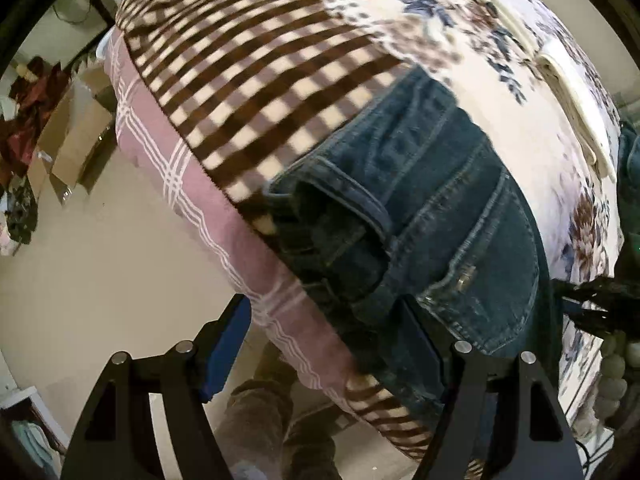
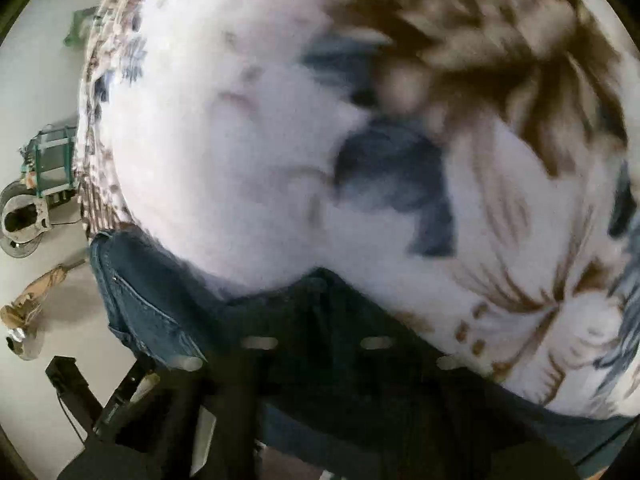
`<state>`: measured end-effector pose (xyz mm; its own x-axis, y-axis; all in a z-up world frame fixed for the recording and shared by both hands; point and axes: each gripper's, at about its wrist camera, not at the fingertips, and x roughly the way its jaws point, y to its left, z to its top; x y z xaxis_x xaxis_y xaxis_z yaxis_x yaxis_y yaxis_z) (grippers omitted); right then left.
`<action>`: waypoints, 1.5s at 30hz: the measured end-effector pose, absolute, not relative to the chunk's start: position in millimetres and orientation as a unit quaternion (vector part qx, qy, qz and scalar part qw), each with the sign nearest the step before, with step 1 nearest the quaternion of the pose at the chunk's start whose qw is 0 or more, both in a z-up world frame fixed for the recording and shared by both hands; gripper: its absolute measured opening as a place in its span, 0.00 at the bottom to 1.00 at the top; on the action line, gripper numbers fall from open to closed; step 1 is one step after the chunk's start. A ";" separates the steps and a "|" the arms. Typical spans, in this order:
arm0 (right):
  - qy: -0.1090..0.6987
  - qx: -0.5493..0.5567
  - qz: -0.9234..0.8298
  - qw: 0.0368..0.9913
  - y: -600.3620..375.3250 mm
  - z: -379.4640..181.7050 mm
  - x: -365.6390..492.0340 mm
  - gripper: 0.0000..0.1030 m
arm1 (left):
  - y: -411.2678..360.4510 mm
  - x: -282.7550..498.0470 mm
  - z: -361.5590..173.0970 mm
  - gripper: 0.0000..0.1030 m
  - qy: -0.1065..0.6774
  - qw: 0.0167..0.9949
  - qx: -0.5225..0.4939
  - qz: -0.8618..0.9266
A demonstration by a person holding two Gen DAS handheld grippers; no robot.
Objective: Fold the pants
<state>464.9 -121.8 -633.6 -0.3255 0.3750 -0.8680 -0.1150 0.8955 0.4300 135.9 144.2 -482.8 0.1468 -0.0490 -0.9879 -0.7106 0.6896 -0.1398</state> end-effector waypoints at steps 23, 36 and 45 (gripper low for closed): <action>0.784 0.101 0.124 0.600 -145.4 -611.0 484.1 0.07 | 159.3 132.2 -474.7 0.71 0.592 0.681 -0.362 0.235; 0.755 0.172 0.138 0.618 -184.7 -582.2 458.4 0.45 | 170.6 116.3 -465.6 0.71 0.560 0.679 -0.406 0.245; 0.756 0.251 0.102 0.596 -199.7 -577.0 377.4 0.45 | 184.3 152.1 -499.0 0.55 0.526 0.678 -0.460 0.229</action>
